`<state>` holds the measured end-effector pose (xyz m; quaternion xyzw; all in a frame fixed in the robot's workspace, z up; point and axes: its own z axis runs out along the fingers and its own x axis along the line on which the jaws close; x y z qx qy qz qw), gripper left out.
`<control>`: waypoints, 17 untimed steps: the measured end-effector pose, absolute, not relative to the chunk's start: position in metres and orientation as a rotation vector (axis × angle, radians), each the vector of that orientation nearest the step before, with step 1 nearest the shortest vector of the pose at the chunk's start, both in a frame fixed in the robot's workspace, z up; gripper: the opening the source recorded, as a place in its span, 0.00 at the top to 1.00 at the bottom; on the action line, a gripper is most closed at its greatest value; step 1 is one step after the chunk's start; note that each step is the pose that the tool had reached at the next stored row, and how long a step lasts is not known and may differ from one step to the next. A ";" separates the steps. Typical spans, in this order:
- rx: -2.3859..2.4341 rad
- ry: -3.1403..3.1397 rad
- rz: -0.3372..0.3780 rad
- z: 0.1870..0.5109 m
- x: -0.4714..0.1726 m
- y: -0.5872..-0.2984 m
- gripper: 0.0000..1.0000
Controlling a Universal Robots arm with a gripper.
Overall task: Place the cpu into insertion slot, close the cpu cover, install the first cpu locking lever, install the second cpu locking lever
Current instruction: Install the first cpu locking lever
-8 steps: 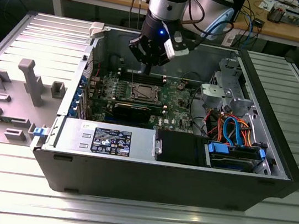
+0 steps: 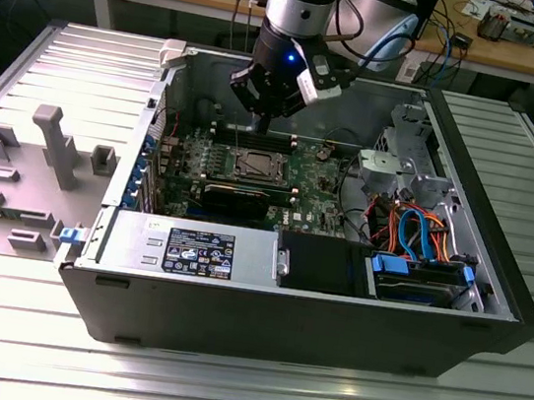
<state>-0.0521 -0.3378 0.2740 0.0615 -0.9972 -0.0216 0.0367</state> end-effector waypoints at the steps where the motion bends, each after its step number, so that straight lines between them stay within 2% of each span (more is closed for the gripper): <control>1: 0.189 -3.062 -0.066 0.274 -0.052 -0.338 0.89; 17: 0.335 -3.047 -0.061 0.274 -0.052 -0.338 0.89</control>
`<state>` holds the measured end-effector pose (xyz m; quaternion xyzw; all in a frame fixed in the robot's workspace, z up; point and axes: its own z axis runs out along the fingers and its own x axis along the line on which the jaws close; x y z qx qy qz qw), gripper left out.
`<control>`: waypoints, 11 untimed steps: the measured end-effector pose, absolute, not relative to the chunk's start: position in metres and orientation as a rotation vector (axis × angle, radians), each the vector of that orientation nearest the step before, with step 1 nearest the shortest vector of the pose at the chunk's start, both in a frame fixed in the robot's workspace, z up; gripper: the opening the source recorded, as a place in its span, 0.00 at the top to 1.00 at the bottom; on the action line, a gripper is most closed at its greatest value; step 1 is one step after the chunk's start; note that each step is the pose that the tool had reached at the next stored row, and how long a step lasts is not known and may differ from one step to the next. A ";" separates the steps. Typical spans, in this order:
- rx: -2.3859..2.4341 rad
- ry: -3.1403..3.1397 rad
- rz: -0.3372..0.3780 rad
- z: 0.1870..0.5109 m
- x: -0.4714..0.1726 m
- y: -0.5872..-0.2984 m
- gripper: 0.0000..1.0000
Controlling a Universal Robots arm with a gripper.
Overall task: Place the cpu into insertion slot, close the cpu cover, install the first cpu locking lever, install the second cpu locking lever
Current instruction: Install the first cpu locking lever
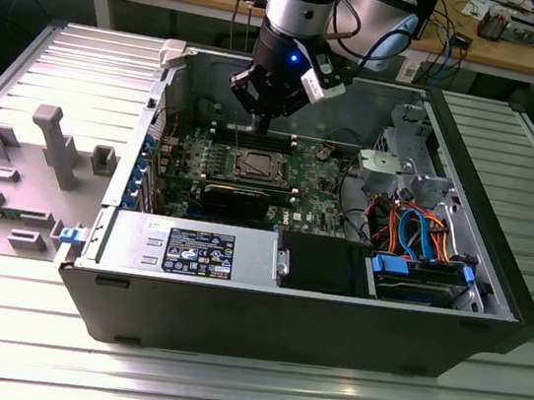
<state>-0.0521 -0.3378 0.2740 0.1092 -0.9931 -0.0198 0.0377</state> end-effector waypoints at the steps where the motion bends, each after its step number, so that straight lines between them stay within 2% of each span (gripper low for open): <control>1: 0.335 -3.047 -0.061 0.274 -0.052 -0.338 0.89; 11: 0.320 -3.104 -0.053 0.274 -0.052 -0.337 0.89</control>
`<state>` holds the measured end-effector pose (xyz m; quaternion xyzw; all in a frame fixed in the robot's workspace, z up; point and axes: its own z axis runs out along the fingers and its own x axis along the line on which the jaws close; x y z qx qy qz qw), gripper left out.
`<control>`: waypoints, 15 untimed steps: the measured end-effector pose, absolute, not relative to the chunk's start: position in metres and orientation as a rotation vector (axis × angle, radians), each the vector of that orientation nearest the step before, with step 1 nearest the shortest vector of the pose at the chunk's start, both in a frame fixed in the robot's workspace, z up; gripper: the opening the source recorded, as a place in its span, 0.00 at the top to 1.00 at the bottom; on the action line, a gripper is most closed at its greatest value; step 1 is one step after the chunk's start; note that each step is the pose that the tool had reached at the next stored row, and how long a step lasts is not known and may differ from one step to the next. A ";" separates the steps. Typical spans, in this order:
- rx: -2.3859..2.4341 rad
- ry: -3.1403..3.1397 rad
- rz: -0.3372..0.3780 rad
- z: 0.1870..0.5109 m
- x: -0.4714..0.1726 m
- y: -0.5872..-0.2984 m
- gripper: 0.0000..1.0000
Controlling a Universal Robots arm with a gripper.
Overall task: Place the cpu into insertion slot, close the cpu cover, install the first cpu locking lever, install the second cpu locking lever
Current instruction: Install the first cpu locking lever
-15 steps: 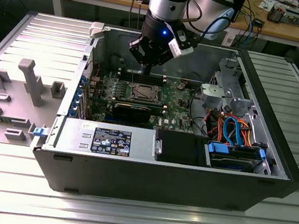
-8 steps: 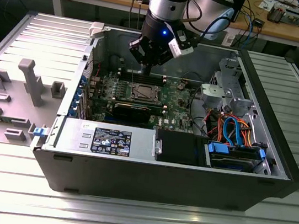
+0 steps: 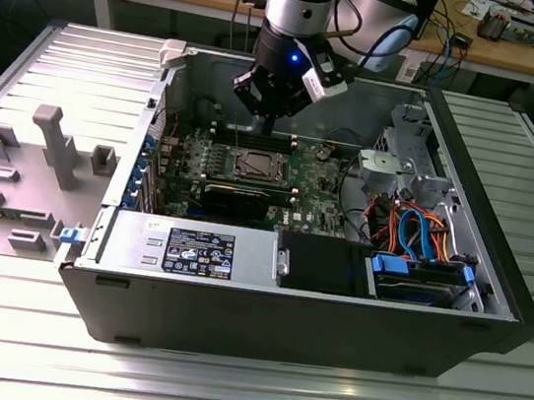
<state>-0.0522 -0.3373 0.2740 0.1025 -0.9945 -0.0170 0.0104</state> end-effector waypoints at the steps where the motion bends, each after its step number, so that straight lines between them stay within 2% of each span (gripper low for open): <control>1: 0.309 -3.108 -0.053 0.274 -0.052 -0.337 0.89; 15: 0.053 -3.131 -0.054 0.272 -0.055 -0.337 0.89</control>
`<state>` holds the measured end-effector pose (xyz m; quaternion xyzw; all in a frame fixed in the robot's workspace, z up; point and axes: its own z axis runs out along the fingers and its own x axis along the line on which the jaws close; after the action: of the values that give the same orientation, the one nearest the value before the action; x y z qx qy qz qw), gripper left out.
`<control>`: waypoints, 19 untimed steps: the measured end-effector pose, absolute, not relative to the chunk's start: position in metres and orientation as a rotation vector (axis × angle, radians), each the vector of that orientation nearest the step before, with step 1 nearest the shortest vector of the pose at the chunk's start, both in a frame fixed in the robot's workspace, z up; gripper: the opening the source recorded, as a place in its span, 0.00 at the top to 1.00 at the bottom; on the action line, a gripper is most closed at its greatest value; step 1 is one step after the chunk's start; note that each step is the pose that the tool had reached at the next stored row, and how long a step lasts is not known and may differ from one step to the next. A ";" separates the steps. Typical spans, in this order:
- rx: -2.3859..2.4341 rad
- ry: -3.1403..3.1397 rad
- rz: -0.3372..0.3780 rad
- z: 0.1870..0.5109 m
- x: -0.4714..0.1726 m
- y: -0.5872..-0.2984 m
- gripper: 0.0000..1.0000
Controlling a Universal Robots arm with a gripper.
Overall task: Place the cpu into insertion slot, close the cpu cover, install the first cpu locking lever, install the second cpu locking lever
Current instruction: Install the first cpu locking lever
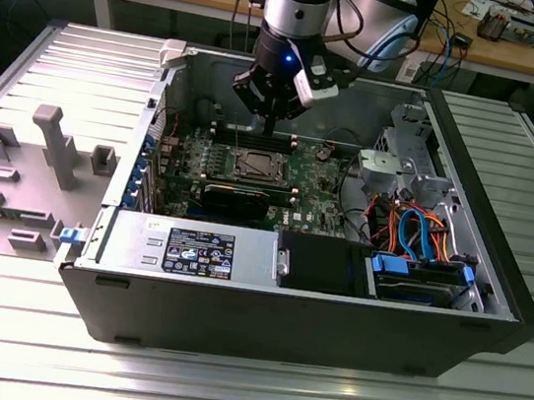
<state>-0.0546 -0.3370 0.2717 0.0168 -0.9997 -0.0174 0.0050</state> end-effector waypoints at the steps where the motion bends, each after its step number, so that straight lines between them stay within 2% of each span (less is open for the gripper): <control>1: 0.052 -3.132 -0.054 0.272 -0.057 -0.337 0.89; 19: 0.052 -3.141 -0.054 0.272 -0.074 -0.336 0.89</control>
<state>-0.0737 -0.3365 0.2716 0.0166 -0.9997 -0.0172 -0.0004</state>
